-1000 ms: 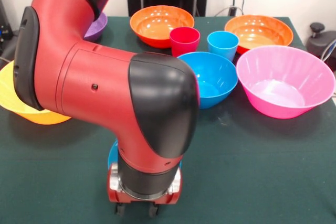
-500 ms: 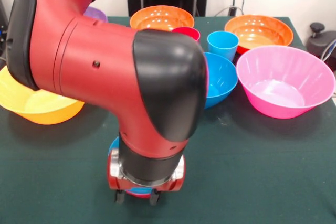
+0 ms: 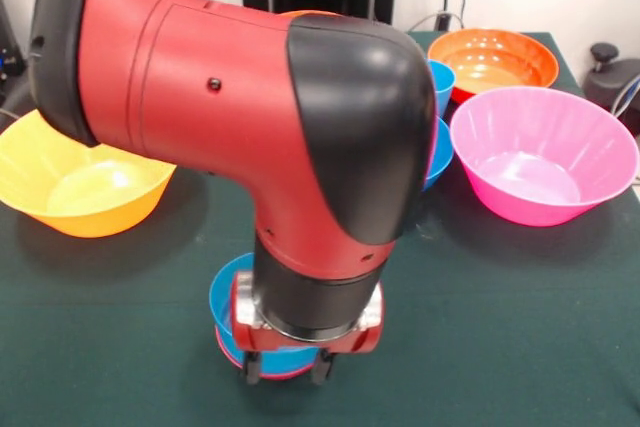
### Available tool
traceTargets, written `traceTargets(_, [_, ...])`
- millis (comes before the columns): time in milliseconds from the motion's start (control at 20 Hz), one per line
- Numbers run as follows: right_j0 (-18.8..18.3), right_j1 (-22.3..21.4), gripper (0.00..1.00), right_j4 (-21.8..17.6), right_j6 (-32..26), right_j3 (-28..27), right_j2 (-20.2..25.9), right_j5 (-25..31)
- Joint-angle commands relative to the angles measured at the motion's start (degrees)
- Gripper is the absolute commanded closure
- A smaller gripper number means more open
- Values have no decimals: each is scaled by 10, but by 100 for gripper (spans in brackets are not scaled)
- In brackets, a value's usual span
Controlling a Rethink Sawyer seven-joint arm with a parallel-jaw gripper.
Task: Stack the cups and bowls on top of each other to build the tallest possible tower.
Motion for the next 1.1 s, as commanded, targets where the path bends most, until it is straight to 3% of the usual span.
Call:
traceTargets(50, [38,-5,0,-98,-141,67,127,39])
traceTargets(300, [52,-28,0,-154,-163,114,203,17])
traceTargets(800, [49,-41,0,-190,-181,125,251,9])
traceTargets(900, [43,-36,0,-178,-176,104,234,20])
traceTargets(950, [31,-19,0,-151,-173,75,201,24])
traceTargets(1000, [29,-18,0,-147,-173,70,198,24])
traceTargets(1050, [20,-2,0,-112,-171,50,168,16])
traceTargets(1100, [19,2,0,-101,-173,46,164,11])
